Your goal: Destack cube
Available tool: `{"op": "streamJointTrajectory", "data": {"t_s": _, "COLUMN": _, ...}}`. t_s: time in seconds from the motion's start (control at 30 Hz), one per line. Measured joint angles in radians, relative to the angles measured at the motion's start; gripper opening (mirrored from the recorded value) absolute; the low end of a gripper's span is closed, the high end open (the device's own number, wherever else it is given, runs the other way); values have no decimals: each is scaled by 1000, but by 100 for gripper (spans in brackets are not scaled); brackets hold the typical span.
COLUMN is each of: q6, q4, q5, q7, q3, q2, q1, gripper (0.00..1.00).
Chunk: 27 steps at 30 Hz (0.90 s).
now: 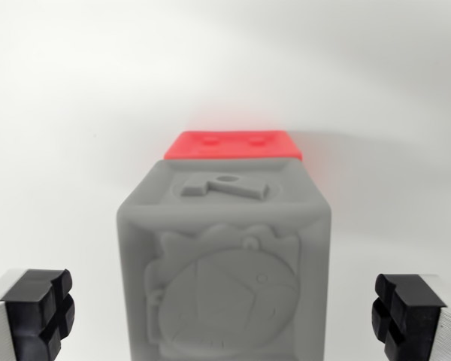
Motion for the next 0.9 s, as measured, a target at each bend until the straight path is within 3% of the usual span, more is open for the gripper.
{"op": "streamJointTrajectory", "data": {"t_s": 0.5, "q6": 51, "q4": 8, "q5": -1, "q7": 0, "q3": -9, "q2": 59, "q1": 8, "gripper": 100}}
{"op": "streamJointTrajectory", "data": {"t_s": 0.53, "q6": 51, "q4": 9, "q5": -1, "q7": 0, "q3": -9, "q2": 59, "q1": 8, "gripper": 0}}
{"op": "streamJointTrajectory", "data": {"t_s": 0.9, "q6": 52, "q4": 10, "q5": -1, "q7": 0, "q3": -10, "q2": 60, "q1": 8, "gripper": 0}}
